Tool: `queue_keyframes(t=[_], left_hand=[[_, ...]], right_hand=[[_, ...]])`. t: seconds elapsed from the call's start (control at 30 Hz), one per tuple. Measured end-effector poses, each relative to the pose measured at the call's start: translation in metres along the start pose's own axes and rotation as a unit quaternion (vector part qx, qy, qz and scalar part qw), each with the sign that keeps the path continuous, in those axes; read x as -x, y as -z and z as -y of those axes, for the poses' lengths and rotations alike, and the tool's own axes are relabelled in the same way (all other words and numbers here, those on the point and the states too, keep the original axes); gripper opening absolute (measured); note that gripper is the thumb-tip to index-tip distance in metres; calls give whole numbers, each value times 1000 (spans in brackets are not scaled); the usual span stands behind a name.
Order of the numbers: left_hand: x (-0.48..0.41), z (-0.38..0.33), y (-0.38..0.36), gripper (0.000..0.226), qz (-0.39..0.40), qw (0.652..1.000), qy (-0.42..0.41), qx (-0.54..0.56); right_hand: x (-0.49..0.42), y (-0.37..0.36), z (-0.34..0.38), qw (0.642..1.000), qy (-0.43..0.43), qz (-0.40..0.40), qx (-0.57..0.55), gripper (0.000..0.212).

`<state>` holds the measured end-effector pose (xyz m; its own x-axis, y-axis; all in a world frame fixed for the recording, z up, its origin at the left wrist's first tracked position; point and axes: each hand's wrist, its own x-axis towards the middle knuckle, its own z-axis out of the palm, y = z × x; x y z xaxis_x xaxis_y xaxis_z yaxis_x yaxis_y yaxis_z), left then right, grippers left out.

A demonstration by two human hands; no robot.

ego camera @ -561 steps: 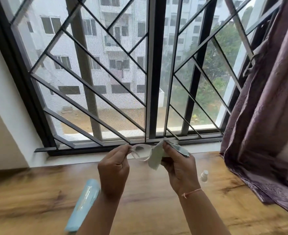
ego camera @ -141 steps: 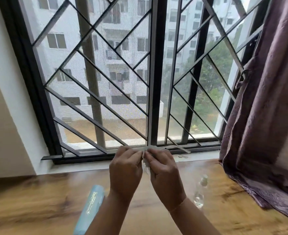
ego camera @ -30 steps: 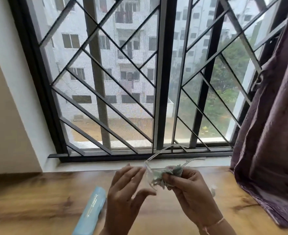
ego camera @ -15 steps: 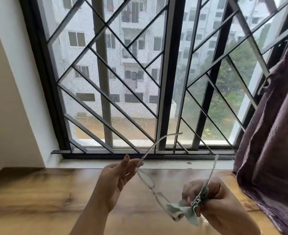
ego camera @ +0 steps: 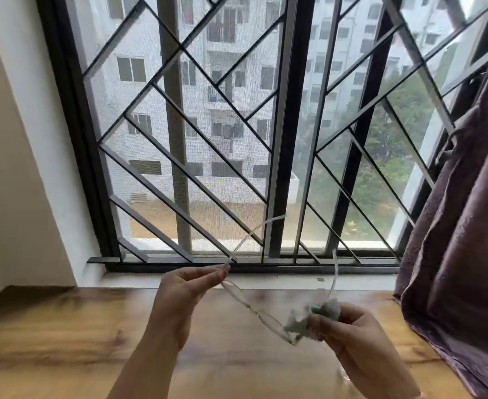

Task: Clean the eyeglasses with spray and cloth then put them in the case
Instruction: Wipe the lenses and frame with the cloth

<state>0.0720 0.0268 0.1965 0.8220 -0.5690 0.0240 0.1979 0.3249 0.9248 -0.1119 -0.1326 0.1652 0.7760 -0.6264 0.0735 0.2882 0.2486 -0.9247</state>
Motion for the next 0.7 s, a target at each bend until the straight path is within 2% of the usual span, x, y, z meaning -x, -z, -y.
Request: queue_keyframes(t=[0.03, 0.1, 0.13, 0.17, 0.23, 0.27, 0.3, 0.37, 0.43, 0.5, 0.57, 0.7], left_hand=[[-1, -1, -1, 13, -16, 999, -36, -34], [-5, 1, -2, 18, -49, 978, -141, -149], [-8, 3, -2, 22, -65, 949, -207, -231], [-10, 6, -2, 21, -79, 904, -284, -310], [-14, 11, -1, 4, -84, 801, -418, -420], [-15, 13, -3, 11, -80, 754, -469, -453], [-14, 15, -5, 17, -73, 717, -508, -472], [-12, 16, -13, 17, -72, 673, -563, -474], [-10, 15, -20, 16, -70, 653, -590, -469], [-7, 14, -24, 19, -65, 641, -607, -465], [-5, 12, -25, 25, -57, 637, -617, -459], [-3, 10, -25, 27, -70, 630, -636, -439]], right_hand=[[-3, 0, -4, 998, 11, -56, 12, 67], [-8, -3, -8, 985, 56, -163, 21, 72], [-9, -5, -8, 975, 85, -204, 22, 71], [-10, -10, -6, 968, 112, -223, 25, 64], [-8, -27, 2, 967, 153, -200, 28, 29], [-6, -38, 6, 967, 173, -180, 50, 15], [-5, -49, 10, 962, 200, -161, 92, 13], [-5, -68, 12, 937, 278, -112, 179, 20], [-7, -83, 11, 885, 355, -90, 287, 36], [-13, -92, 3, 809, 424, -72, 400, 48], [-17, -97, -4, 751, 455, -57, 474, 40], [-19, -103, -6, 692, 469, -80, 543, 32]])
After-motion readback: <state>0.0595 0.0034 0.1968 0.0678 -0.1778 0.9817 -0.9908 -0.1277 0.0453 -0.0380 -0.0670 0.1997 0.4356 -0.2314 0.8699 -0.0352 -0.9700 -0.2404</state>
